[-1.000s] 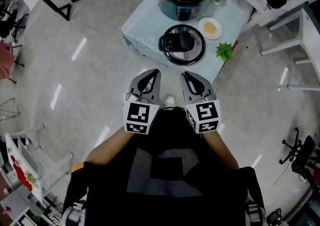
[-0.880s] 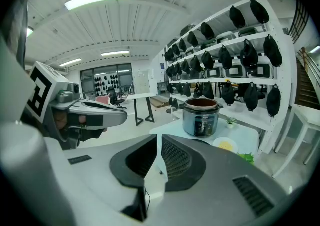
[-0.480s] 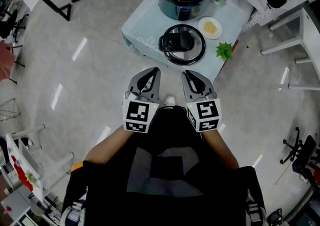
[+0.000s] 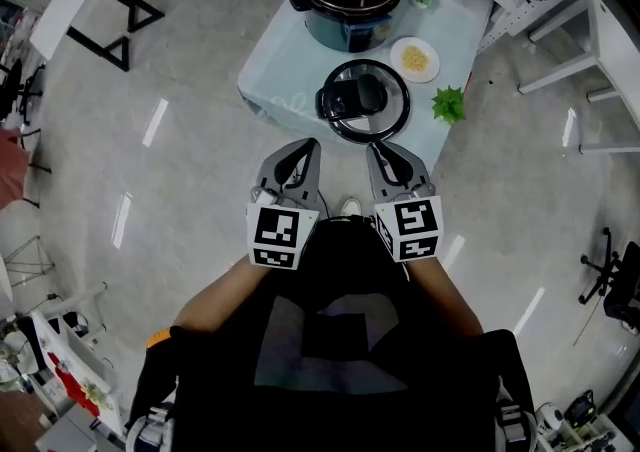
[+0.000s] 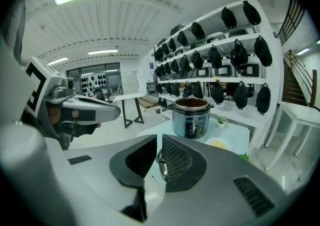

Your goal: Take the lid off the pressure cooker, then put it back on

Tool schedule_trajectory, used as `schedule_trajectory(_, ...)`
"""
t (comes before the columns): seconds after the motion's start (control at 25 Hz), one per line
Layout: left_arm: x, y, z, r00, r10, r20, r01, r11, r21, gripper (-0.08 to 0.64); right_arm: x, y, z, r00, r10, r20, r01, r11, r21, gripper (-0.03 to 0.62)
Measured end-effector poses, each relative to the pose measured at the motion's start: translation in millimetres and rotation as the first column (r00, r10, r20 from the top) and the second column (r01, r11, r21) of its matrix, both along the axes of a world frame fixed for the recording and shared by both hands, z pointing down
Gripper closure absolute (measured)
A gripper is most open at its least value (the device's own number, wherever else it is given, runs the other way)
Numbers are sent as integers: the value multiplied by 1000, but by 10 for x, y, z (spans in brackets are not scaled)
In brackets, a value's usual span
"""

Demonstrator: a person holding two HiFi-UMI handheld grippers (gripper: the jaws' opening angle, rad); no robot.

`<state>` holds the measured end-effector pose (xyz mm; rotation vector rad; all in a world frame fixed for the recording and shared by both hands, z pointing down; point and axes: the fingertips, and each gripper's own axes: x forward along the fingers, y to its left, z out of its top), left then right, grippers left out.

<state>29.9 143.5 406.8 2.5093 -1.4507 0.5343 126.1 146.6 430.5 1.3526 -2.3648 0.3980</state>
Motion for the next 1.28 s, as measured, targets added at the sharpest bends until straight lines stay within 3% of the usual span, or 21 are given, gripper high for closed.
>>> schedule_trajectory(0.32,-193,-657,108,985,170,-26,-171,985,-37,552,-132,-502,154,979,205,-15,-206,978,-32,548)
schedule_trajectory(0.68,-331,-1180,45,918,389,-73,-392,919,-41,552,-200,-787,161,899,433,-59,-436,899,-40,534)
schedule_trajectory(1.0,-477,-1361,164,875,476,-89,-482,874,-65,552,-241,-879,240,841,531,-106,-538,842,-49,445)
schedule_trajectory(1.28,-407,-1549,358,856,514,-47,-516,853,-79,552,-122,-1043,449,831,544,-115,-554,829,-74,383)
